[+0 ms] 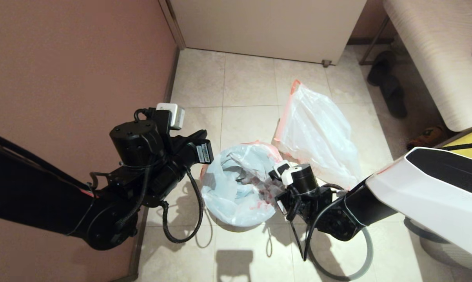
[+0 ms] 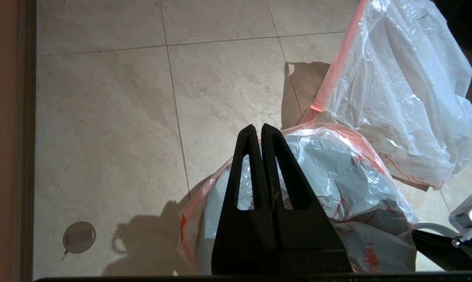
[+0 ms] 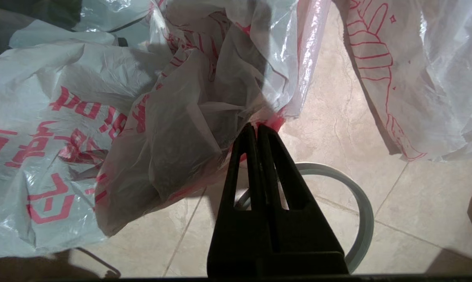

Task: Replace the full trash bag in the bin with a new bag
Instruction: Put the new garbage bag on the trash can, then place the trash can ring on the trash can

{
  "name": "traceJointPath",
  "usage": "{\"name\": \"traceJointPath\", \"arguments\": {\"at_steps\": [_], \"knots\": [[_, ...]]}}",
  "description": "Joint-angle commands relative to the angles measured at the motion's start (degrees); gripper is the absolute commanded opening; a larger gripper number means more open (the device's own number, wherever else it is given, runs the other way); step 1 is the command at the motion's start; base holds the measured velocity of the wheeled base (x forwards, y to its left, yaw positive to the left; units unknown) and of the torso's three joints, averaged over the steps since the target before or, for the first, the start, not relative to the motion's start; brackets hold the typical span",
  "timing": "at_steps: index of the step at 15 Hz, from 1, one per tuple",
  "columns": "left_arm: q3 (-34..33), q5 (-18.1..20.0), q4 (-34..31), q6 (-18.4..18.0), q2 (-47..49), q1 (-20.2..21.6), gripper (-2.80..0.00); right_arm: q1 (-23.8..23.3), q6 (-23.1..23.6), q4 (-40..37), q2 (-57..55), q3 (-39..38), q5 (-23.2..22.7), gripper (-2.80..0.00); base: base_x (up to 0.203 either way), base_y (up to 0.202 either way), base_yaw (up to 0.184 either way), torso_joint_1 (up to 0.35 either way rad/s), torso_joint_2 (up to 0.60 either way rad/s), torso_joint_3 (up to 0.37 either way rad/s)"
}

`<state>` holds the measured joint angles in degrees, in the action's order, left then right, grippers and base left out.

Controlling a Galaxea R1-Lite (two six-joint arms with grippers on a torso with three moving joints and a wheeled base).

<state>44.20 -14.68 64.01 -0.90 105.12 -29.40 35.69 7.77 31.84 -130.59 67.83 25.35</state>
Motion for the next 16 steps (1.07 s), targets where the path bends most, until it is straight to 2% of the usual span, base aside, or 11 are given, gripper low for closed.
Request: {"name": "traceJointPath", "arguments": {"at_steps": [1,6,11,13,16], "knots": [[-0.08,-0.08,0.41,0.02,0.04,0.14,-2.80,-0.26,-1.48,2.33,-3.42,0.46,0.03,-2.80,0.000,0.000,0.000,0.000,0.00,0.000],[-0.17,-0.15,0.41,-0.06,0.71,-0.12,-2.80,-2.40,-1.71,2.96,-7.10,5.08,-0.41,-2.80,0.000,0.000,0.000,0.000,0.00,0.000],[-0.55,-0.17,0.41,-0.86,0.53,-1.29,-2.80,-4.45,-1.97,2.94,-5.31,3.54,-0.46,-2.80,0.000,0.000,0.000,0.000,0.00,0.000],[-1.05,-0.17,0.41,-0.86,0.44,-1.62,-2.80,-4.48,-3.05,2.79,0.31,-1.16,-0.49,-2.80,0.000,0.000,0.000,0.000,0.00,0.000],[-1.20,-0.34,0.50,-1.87,-0.30,-2.36,-2.80,-5.19,-3.85,2.69,6.65,-14.65,0.39,-2.80,0.000,0.000,0.000,0.000,0.00,0.000]]}}
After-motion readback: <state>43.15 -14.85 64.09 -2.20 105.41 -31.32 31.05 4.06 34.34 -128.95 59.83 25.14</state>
